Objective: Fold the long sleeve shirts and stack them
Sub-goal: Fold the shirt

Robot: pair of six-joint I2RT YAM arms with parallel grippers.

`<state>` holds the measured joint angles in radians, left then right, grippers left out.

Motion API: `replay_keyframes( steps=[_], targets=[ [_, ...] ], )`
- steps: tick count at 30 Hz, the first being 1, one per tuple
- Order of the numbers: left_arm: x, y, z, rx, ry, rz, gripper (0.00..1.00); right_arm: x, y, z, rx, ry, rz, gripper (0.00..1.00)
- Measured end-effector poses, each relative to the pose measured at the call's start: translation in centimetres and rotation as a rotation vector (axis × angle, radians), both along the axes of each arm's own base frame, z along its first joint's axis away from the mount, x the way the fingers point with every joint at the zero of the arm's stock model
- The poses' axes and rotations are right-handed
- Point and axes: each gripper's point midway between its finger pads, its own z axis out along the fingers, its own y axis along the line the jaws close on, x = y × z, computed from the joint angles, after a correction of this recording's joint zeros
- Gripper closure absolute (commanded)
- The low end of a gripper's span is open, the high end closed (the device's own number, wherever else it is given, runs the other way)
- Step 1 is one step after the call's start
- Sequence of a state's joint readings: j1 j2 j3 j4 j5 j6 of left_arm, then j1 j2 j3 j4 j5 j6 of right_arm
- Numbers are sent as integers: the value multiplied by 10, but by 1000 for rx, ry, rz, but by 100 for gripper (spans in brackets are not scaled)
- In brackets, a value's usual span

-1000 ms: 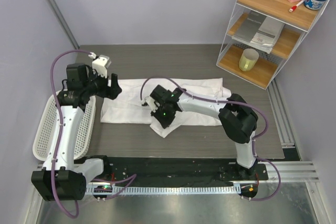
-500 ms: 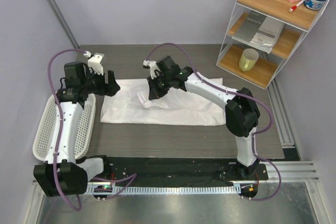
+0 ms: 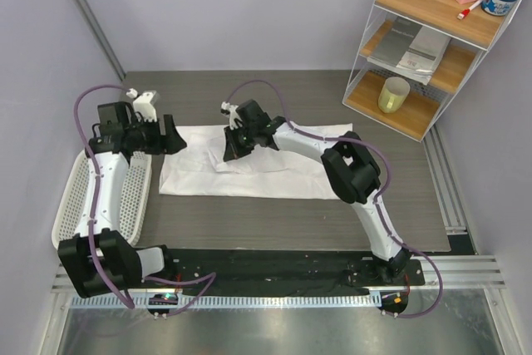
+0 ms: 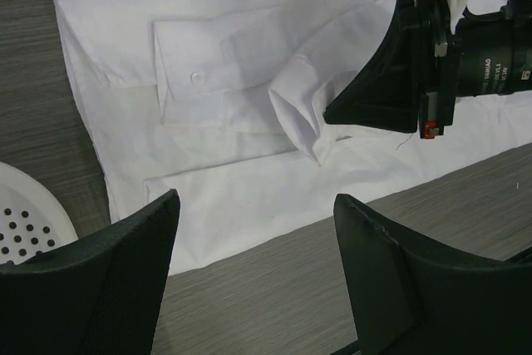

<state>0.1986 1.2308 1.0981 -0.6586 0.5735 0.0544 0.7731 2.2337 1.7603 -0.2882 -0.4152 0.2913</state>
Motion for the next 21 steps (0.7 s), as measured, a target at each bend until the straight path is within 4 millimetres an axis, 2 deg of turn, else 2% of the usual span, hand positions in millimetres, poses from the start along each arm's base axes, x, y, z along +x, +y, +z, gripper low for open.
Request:
replay_keyframes(
  steps=[4,10,11,14,16,17,19,21],
  targets=[
    [-4,0,-15,-5,43,-3,25,2,8,-12,8,23,-18,99],
    [-5,0,-39,-14,116,-8,25,11,33,10,84,-23,-18,99],
    [-5,0,-42,-14,125,-9,25,12,36,13,94,-27,-17,95],
    [-5,1,-48,-7,138,-18,25,11,45,21,122,-29,0,66],
    [-4,1,-52,-5,148,-23,25,8,49,23,126,-23,19,56],
    [-4,2,-55,-1,153,-30,26,7,48,22,121,-20,30,47],
    [-3,2,-60,5,168,-42,28,4,42,21,106,-17,44,41],
    [0,3,-67,18,183,-66,31,-5,25,18,63,-14,64,41]
  ],
)
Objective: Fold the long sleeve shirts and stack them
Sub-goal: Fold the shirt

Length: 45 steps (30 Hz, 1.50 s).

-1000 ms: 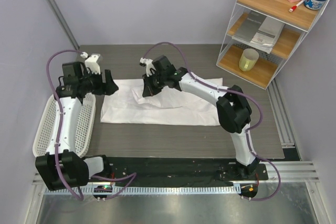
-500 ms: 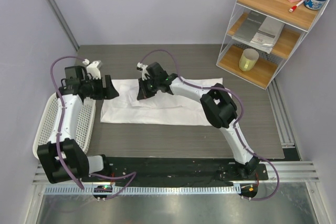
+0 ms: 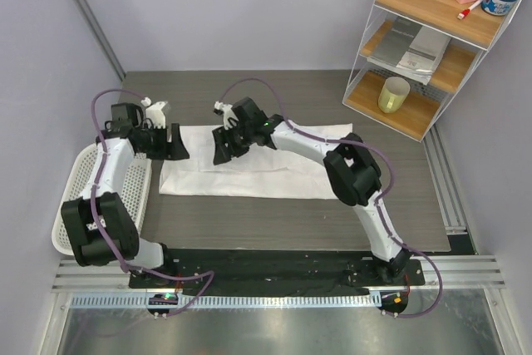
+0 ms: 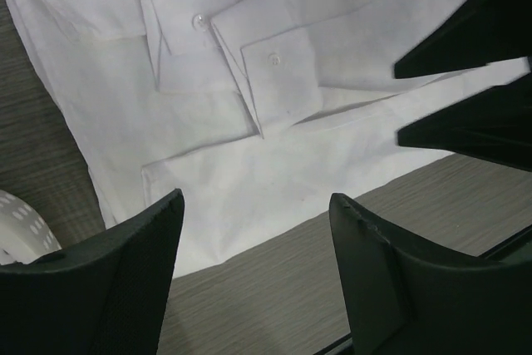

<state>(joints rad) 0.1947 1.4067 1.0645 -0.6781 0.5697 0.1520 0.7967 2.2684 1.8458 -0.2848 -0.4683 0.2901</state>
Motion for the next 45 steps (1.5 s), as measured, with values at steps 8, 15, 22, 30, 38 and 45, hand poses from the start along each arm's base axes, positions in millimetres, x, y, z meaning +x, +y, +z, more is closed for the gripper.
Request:
replay_keyframes(
  steps=[8,15,22,30,38,45],
  targets=[
    [21,-32,-31,85,81,-213,38,-2,-132,46,-173,-88,-81,55],
    [40,-61,-70,227,172,-372,40,3,-253,6,-401,-63,-231,58],
    [40,-40,-105,341,277,-377,41,-41,-341,-65,-644,144,-244,55],
    [24,-27,-113,410,273,-403,41,-39,-368,-76,-712,176,-241,52],
    [-27,-11,-117,470,301,-422,41,-9,-360,-78,-756,174,-200,54],
    [-61,0,-117,506,344,-436,40,53,-328,-78,-786,53,-157,55]
  ],
)
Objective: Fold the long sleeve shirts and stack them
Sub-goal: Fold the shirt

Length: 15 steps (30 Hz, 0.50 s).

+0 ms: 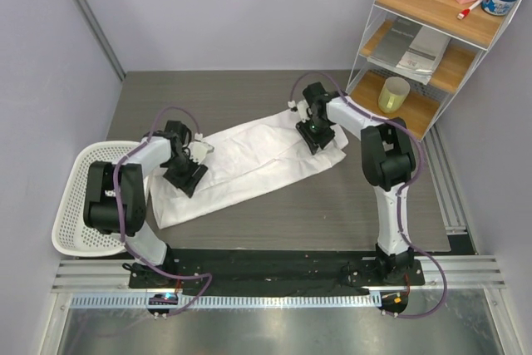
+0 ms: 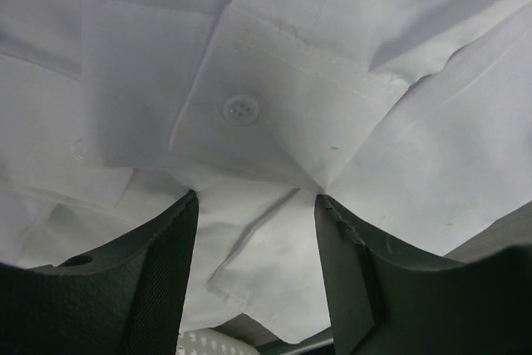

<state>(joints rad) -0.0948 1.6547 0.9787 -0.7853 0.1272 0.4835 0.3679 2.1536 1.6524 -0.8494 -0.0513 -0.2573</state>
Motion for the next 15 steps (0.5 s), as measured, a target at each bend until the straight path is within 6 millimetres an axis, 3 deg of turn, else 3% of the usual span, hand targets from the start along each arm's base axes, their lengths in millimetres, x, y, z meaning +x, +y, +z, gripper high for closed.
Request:
replay_keyframes(
  steps=[5,11,13,15],
  targets=[
    [-12,-1,3,-16,44,5,38,67,27,4,-17,-140,44,59],
    [-19,-20,25,-131,14,-38,35,169,51,14,-32,-427,25,60],
    [-16,-23,35,-151,-33,-72,35,189,52,16,-46,-503,15,58],
    [-13,-23,45,-155,-81,-121,35,196,54,19,-59,-538,16,56]
  ],
)
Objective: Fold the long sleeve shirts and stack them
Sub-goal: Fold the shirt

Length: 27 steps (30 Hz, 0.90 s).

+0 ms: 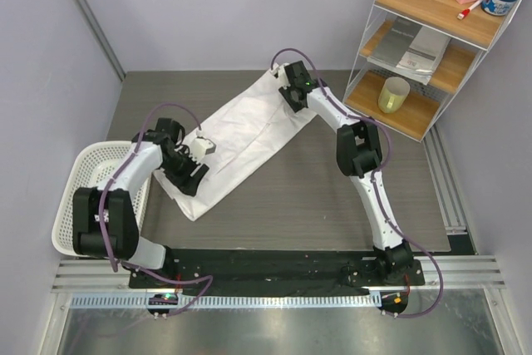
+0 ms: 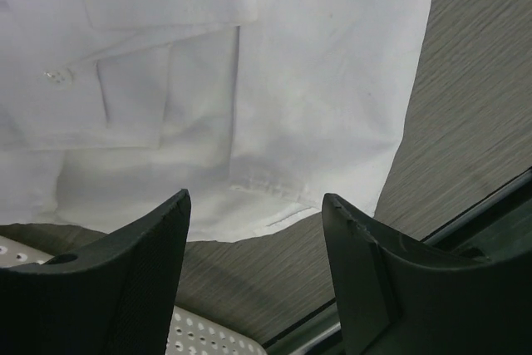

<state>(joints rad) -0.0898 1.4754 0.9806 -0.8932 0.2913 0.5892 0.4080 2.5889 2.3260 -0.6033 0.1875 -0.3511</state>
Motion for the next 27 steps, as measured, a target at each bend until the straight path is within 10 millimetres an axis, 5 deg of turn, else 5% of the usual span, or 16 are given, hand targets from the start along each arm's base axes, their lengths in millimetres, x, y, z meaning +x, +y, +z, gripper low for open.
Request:
replay_keyframes(
  steps=[5,10,13,19,21,24,27],
  targets=[
    [2,-1,-1,32,-33,-128,38,-2,-1,5,-24,-32,11,43],
    [-2,-9,-24,134,-31,-312,44,-30,-6,16,-11,29,30,28],
    [-10,-7,-49,229,28,-411,49,-44,-4,42,22,39,46,24],
    [-11,-15,-50,374,23,-548,49,-64,3,120,136,-10,81,23],
    [-21,-29,-50,390,32,-600,49,-74,2,142,176,-14,90,23],
    [-49,-76,-49,391,38,-736,49,-86,-2,156,214,11,103,24],
    [-84,-149,-47,312,37,-870,48,-95,-15,146,227,64,90,25]
  ],
)
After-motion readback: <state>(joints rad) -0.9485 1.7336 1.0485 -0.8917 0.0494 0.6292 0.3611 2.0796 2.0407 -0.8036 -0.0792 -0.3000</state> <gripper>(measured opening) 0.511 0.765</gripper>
